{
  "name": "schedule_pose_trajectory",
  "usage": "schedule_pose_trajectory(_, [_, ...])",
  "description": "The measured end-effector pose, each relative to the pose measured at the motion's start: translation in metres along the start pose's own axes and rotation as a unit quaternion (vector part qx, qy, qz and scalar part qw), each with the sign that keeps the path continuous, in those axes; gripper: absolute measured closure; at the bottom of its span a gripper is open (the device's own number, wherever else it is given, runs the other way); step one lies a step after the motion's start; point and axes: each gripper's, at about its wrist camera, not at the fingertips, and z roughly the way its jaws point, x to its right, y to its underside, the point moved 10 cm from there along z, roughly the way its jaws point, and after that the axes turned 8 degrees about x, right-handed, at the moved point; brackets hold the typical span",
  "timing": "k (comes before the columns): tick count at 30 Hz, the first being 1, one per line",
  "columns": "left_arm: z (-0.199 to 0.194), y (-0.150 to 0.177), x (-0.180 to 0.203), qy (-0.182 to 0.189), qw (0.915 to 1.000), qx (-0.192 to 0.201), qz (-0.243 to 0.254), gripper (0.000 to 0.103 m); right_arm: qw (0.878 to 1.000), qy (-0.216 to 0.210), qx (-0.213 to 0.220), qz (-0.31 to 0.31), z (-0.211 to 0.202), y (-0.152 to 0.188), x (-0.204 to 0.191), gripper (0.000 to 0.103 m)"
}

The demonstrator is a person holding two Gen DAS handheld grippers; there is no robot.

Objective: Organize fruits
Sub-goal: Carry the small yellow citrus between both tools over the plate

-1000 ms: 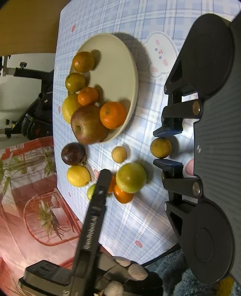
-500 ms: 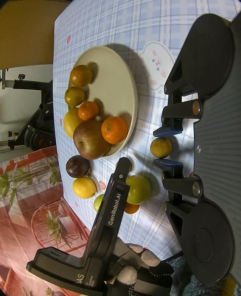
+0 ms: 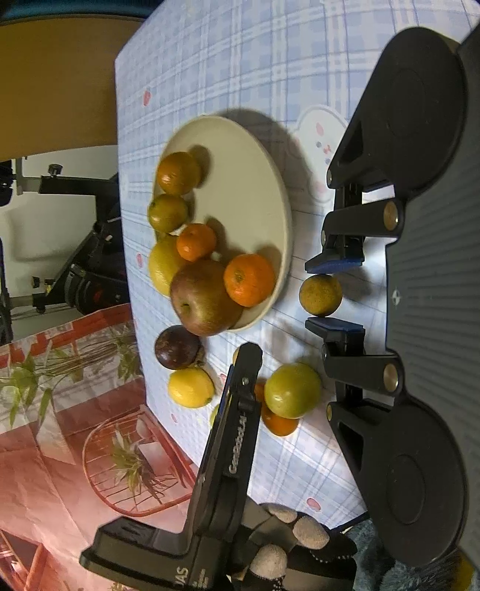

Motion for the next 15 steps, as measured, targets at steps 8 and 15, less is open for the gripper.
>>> schedule_pose_trajectory(8, [-0.016,-0.035,0.014,0.008,0.9988,0.045,0.016,0.074,0.999,0.024,0.038,0.003,-0.006,-0.029,0.022,0.075])
schedule_pose_trajectory(15, [0.014,-0.071,0.041,0.021,0.9972,0.056,0.046,0.074,0.997,0.057,0.056,-0.01,0.011,-0.053,0.057,0.075])
